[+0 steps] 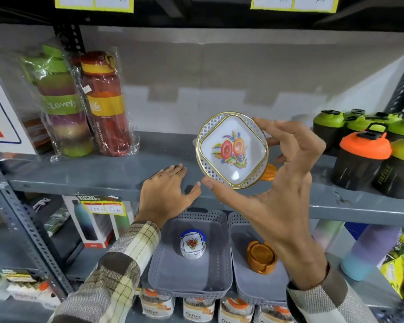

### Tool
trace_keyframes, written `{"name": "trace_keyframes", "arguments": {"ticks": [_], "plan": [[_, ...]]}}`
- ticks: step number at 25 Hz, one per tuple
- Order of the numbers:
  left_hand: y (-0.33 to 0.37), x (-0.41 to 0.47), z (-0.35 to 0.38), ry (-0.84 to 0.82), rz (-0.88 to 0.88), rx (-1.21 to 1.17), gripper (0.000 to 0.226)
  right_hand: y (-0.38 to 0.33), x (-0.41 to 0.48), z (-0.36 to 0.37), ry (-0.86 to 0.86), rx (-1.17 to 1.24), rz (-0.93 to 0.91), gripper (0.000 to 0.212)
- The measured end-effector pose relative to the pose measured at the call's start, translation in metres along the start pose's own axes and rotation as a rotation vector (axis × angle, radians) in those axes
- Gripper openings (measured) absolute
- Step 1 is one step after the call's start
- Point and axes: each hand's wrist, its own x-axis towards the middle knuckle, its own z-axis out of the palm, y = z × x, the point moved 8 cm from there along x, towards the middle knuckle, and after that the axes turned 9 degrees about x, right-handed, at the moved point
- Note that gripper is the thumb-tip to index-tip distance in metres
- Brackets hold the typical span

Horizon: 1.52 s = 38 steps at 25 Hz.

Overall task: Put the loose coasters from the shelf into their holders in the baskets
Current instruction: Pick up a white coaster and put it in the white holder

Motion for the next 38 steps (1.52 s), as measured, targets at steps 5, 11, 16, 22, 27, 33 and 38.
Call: {"name": "trace_keyframes", "arguments": {"ticks": [5,11,16,22,27,33,38], "plan": [[0.002,-0.002,-0.011,0.115,0.064,0.026,0.041,0.016,-0.032,0.007,-0.111,-0.085,0.001,0.089],[-0.013,0.002,0.021,-0.006,-0.082,0.077,0.066,0.091,-0.118,0.013,-0.23,-0.018,0.224,0.086],[-0.015,0.002,0.021,0.057,-0.092,0.084,0.058,0.187,-0.188,0.041,-0.368,-0.125,0.523,0.077],[-0.014,0.002,0.023,0.097,-0.084,0.077,0.056,0.28,-0.264,0.081,-0.558,-0.325,0.822,0.086],[-0.014,0.003,0.023,0.125,-0.075,0.116,0.055,0.324,-0.28,0.114,-0.645,-0.466,0.852,0.09],[-0.012,0.002,0.021,0.163,-0.072,0.14,0.055,0.355,-0.286,0.138,-0.731,-0.519,0.845,0.091],[-0.012,0.002,0.024,0.138,-0.065,0.133,0.057,0.365,-0.294,0.147,-0.809,-0.556,0.788,0.094]]}}
